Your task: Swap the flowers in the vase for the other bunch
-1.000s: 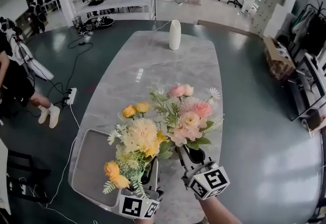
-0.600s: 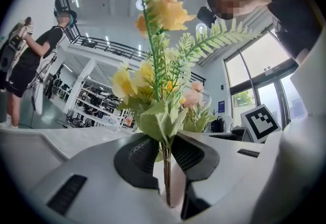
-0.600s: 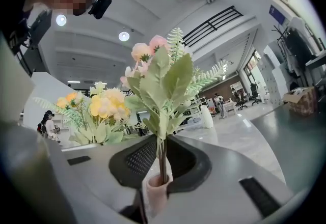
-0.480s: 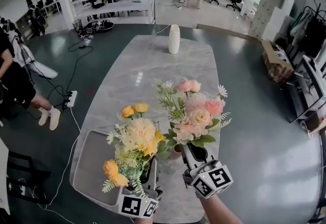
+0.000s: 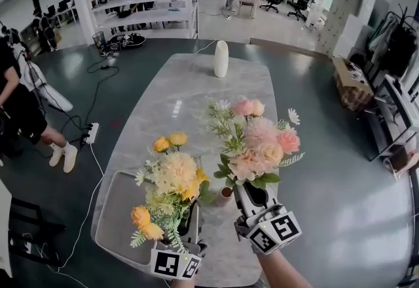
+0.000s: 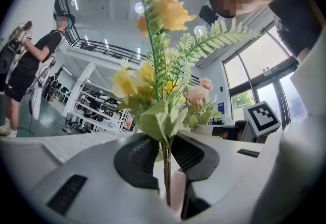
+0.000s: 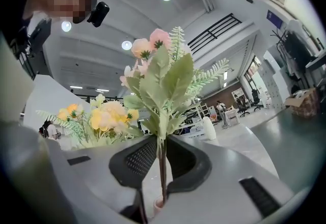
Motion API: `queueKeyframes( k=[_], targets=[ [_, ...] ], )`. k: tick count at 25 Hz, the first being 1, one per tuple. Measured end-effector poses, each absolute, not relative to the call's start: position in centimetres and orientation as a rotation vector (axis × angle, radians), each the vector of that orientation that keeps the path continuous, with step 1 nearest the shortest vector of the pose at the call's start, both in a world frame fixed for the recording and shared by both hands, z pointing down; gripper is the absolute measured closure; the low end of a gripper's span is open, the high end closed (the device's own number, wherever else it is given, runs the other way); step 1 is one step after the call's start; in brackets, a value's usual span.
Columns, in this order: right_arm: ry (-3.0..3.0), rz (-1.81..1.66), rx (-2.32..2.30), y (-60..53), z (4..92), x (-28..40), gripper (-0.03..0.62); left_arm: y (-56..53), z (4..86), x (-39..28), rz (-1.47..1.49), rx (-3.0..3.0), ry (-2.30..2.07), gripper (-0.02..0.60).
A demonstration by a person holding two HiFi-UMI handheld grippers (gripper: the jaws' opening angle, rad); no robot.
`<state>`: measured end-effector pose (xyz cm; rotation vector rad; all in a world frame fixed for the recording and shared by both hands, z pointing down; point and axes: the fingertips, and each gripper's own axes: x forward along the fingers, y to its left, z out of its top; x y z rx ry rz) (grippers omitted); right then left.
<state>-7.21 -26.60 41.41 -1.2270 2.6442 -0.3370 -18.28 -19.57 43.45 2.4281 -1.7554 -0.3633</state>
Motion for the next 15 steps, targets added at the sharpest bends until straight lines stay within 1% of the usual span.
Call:
queueKeyframes(
  k=[15],
  targets=[
    [2.603, -0.275, -1.202, -25.9, 38.7, -8.1, 0.525, -18.5, 43.1, -19.2, -0.384, 2.444, -1.734, 0.5]
  ],
)
